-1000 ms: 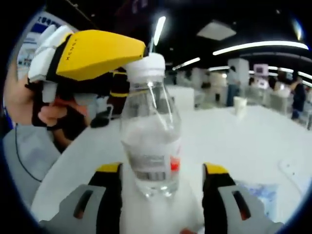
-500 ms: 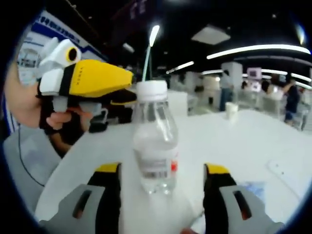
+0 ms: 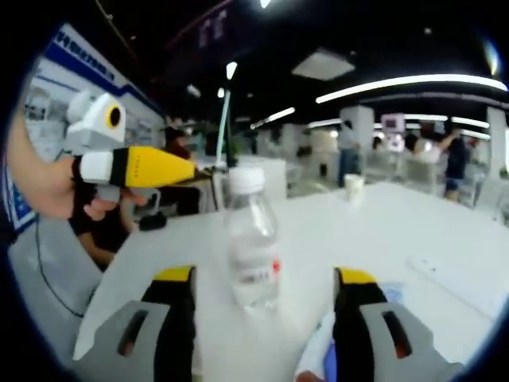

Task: Arrange the tabletop items into an orderly group along one side of the table until the central work area is clear of visible clutter.

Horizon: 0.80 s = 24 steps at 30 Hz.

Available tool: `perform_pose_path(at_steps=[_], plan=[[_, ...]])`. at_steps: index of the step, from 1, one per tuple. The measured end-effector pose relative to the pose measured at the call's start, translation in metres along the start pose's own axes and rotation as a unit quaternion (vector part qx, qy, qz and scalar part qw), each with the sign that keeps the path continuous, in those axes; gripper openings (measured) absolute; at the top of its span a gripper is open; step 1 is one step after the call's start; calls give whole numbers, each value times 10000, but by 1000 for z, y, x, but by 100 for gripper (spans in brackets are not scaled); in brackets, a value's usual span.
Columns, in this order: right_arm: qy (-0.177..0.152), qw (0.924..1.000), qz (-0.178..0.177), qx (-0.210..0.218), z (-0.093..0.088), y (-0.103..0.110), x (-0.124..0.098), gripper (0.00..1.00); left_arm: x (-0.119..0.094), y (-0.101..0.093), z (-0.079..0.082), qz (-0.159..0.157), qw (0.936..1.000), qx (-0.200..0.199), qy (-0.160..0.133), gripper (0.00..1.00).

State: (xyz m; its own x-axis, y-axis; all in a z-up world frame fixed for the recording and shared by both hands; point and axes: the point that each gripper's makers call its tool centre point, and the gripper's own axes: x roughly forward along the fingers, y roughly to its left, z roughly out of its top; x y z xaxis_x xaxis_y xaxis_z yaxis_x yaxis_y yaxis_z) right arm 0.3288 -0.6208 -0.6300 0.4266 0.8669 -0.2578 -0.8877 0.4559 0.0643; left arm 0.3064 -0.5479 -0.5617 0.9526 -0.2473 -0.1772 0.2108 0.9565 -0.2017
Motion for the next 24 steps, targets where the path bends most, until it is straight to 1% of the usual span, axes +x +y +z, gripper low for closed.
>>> perform_pose_path(at_steps=[4,7,9,12,18,24], plan=[[-86,9998,-180,56,1,0,-13,67,-7,-1,2,-12,10000,45,5,52],[-143,9993,-323,115,3,1,-25,67,-12,-5,4,-78,9998,177,22,51],[-247,9976,-557,319,7,-3,-32,67,-16,-4,4,-51,9998,196,46,51],[-298,9973,-622,269,11,1,-40,68,-21,-4,5,-66,9998,165,29,51],[-331,9959,-788,295,15,3,-53,68,-25,-6,3,-145,9995,280,86,51],[-385,9945,-905,361,20,3,-58,68,-29,-6,4,-84,9997,218,88,51]])
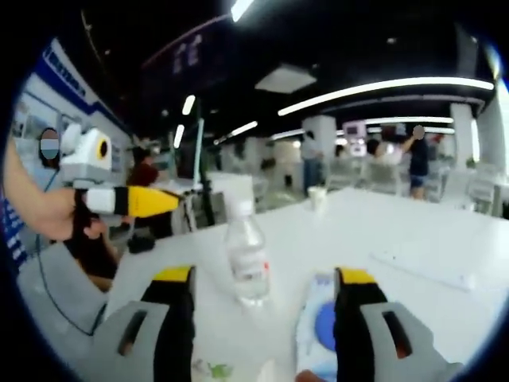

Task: Arrange the tabletop items into an orderly group along one side of the table until the central work area is clear of visible clutter.

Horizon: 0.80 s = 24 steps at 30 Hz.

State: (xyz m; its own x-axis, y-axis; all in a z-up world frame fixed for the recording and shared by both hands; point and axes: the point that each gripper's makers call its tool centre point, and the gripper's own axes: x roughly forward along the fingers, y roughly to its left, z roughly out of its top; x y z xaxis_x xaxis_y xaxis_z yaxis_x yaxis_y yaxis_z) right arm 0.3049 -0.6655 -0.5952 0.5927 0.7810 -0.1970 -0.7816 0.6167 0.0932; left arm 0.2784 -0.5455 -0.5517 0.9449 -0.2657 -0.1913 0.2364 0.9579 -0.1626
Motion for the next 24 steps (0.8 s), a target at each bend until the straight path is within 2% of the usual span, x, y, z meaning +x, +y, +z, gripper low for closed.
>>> perform_pose_path(at_steps=[8,11,14,17,19,22,24], plan=[[60,9998,-163,77,-5,-3,-2,67,1,-10,1,-56,9999,89,39,49],[72,9992,-332,194,-8,-8,-6,66,6,-18,1,-182,9997,171,68,49],[270,9968,-724,206,-17,-21,-13,63,12,-23,1,-235,9988,393,154,48],[158,9936,-996,499,-18,-28,-18,63,17,-30,9,-289,9985,437,127,48],[144,9921,-1117,549,-20,-31,-21,63,21,-38,18,-376,9976,576,26,48],[113,9882,-1314,778,-23,-36,-26,62,28,-53,29,-564,9956,750,-71,47],[117,9827,-1563,982,-28,-43,-31,62,35,-66,33,-743,9933,882,-90,47]])
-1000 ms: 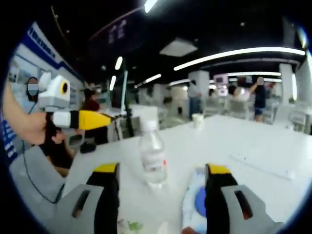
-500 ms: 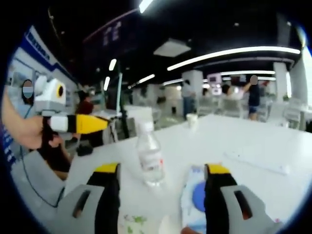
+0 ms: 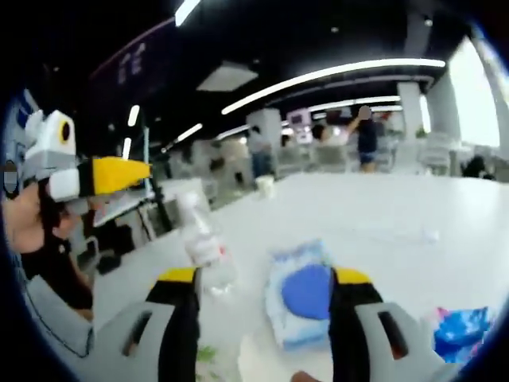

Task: Arrange the tabletop items into an orderly group along one side of the table until the central work area is clear of visible clutter.

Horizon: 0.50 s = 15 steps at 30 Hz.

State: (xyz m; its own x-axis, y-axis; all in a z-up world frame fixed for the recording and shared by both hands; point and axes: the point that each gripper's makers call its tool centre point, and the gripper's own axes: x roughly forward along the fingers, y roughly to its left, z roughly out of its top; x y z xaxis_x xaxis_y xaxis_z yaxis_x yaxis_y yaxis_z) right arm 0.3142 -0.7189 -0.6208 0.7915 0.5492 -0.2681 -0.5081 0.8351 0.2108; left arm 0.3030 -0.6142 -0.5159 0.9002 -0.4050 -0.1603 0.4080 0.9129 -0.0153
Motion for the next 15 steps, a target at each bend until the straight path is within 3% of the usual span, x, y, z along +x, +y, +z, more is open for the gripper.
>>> perform_pose_path(at_steps=[5,8,15], plan=[[257,9976,-458,458,-20,-19,-6,59,29,-19,-2,-318,9993,75,164,47],[412,9943,-672,724,-34,-29,-11,58,47,-27,-14,-506,9979,55,404,48],[631,9844,-1047,1268,-57,-45,-18,56,79,-35,-26,-704,9943,78,791,51]])
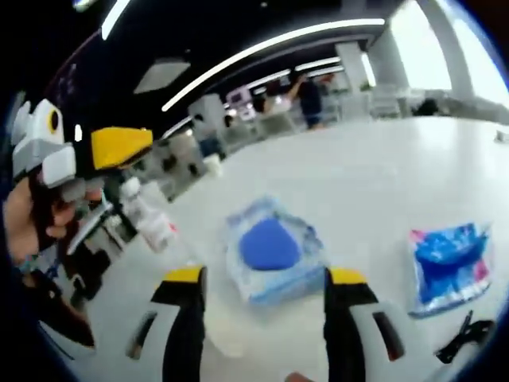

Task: Arrange the tabletop items into an orderly group along one side of the table until the central work area is clear of visible clutter.

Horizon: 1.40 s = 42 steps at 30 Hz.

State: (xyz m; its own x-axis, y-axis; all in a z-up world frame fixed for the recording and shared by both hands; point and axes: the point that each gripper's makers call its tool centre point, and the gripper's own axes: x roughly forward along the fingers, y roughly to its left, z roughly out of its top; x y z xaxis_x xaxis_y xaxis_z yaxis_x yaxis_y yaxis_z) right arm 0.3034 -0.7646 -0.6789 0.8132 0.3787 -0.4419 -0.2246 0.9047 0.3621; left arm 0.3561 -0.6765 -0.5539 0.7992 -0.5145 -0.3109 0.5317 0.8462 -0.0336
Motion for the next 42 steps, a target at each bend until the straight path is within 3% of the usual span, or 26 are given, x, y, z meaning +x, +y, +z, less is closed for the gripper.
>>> perform_pose_path(at_steps=[1,2,5,10,13,17,22,29,35,42], plan=[[31,10000,-26,60,-2,-1,0,56,5,-2,-3,-81,9999,-98,81,53],[72,9999,-66,134,-6,-3,1,55,13,-3,-14,-177,9990,-229,348,54],[131,9995,-123,271,-12,-3,2,54,26,-1,-31,-182,9961,-354,781,55],[240,9983,-222,480,-21,-9,5,53,50,0,-42,-149,9922,-396,1172,55],[277,9967,-292,712,-26,-13,7,52,64,6,-57,-47,9868,-319,1586,53],[371,9958,-283,782,-31,-11,13,51,77,16,-68,222,9820,-891,1654,53],[518,9935,-287,968,-42,-12,20,49,86,27,-79,382,9798,-742,1817,53],[411,9938,-261,1002,-38,-14,22,44,108,36,-90,457,9739,-697,2113,56],[367,9928,-259,1107,-37,-13,24,44,126,43,-90,515,9735,-787,2087,55],[322,9927,-275,1132,-36,-14,26,44,141,58,-105,617,9688,-920,2219,53]])
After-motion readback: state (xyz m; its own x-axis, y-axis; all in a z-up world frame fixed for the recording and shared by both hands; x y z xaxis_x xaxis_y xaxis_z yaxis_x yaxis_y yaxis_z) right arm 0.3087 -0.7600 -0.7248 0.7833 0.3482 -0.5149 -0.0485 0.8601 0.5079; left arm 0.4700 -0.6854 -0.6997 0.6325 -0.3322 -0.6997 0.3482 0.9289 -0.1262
